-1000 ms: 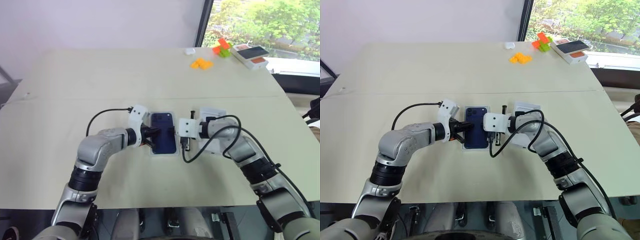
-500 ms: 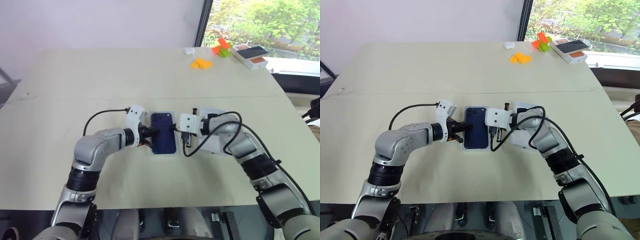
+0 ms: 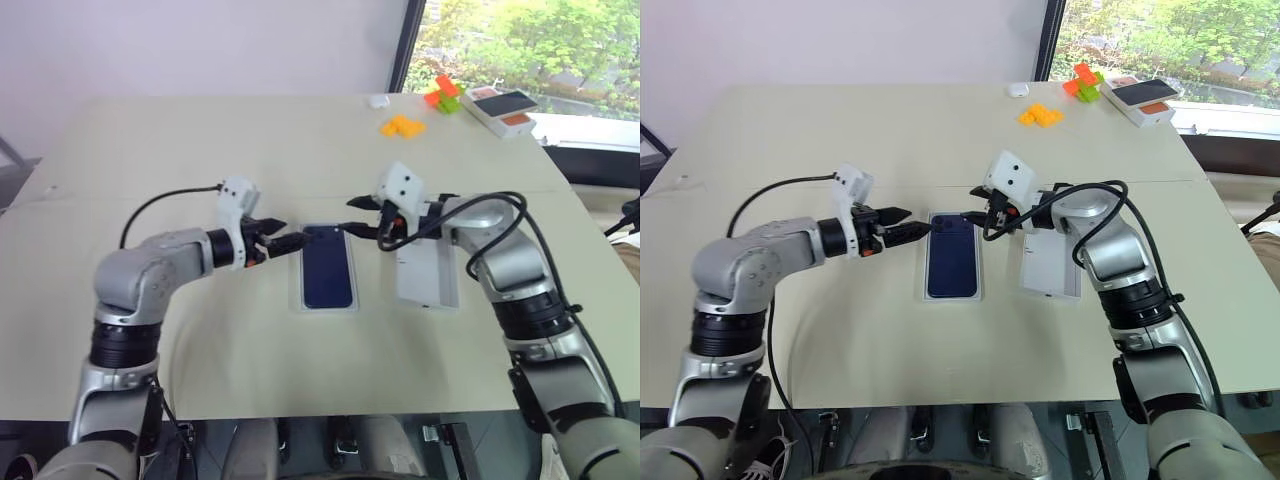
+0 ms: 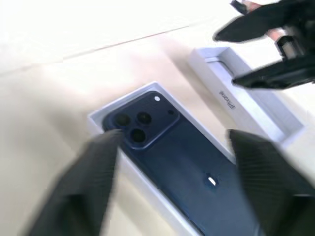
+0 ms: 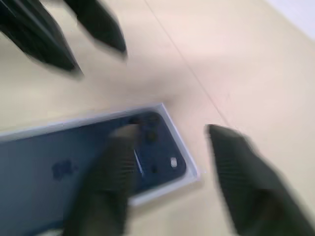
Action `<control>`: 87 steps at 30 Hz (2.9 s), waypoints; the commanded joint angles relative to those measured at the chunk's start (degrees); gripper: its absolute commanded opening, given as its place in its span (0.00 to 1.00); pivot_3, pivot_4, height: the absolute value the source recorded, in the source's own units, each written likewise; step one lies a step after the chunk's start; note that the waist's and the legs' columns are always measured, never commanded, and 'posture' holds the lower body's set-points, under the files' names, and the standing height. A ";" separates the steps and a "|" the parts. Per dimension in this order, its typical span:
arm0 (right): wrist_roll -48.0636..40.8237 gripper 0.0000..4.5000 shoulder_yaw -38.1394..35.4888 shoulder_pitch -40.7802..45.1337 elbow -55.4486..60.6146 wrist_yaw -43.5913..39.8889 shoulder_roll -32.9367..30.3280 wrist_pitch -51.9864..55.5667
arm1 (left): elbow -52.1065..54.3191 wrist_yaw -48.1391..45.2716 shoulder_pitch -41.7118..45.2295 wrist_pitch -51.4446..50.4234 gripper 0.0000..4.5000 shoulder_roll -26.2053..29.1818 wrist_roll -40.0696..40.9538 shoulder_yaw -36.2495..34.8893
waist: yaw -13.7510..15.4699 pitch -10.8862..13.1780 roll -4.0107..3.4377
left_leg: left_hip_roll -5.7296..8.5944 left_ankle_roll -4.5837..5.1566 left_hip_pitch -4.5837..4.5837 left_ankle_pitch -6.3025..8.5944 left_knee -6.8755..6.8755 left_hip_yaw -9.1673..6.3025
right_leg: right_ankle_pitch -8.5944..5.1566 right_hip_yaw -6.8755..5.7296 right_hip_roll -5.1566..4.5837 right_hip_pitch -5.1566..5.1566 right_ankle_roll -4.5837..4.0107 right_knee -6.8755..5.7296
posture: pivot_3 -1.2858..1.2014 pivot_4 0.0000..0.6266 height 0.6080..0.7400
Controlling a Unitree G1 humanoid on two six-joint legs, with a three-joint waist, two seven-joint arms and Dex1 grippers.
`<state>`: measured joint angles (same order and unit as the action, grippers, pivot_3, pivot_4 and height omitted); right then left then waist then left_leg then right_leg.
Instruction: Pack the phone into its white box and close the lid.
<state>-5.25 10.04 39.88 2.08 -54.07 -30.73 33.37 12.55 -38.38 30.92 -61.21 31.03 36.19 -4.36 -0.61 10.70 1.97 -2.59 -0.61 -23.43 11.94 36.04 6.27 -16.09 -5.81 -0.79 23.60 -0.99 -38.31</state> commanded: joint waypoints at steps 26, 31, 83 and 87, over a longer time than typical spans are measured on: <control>3.53 0.99 -0.40 -6.18 25.65 36.35 8.48 51.87 | 1.56 -18.96 -21.07 38.90 1.00 12.06 -4.48 -8.39 | -0.10 0.00 -0.05 | 0.00 0.03 -0.94 0.00 0.02 0.02 | -0.16 -0.01 0.00 0.95 0.14 -0.01 | 0.52 0.24 0.98; 3.39 0.99 -1.48 -6.22 23.60 39.36 10.35 52.30 | 2.95 -19.88 -22.85 36.27 1.00 12.73 -2.02 -9.11 | -0.18 -0.01 -0.04 | -0.01 0.04 -0.95 0.00 0.02 0.03 | -0.16 -0.01 0.01 0.96 0.15 -0.01 | 0.52 0.24 0.98; -46.56 0.01 -54.97 19.73 -4.68 59.88 53.31 59.13 | 1.26 -8.93 -18.75 29.88 1.00 9.16 2.00 -12.63 | -0.56 0.00 -0.11 | -0.05 0.08 -0.95 0.02 0.00 0.06 | -0.01 -0.01 0.03 0.99 -0.09 -0.12 | 0.52 0.24 0.98; -50.25 0.01 -55.75 19.60 -4.77 63.69 54.80 59.13 | 1.24 -8.43 -18.81 30.15 1.00 8.92 2.00 -12.08 | -0.52 0.00 -0.11 | -0.05 0.08 -0.96 0.02 0.01 0.06 | -0.01 -0.01 0.02 0.99 -0.08 -0.11 | 0.52 0.24 0.98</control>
<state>-52.27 -45.27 58.10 -3.65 8.31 10.87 92.13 12.10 -47.11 12.00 -31.17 39.91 37.51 -14.96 -1.13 10.71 1.86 -2.64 -0.53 -24.38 11.96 36.04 6.33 -16.10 -5.82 -0.77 24.59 -1.07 -38.43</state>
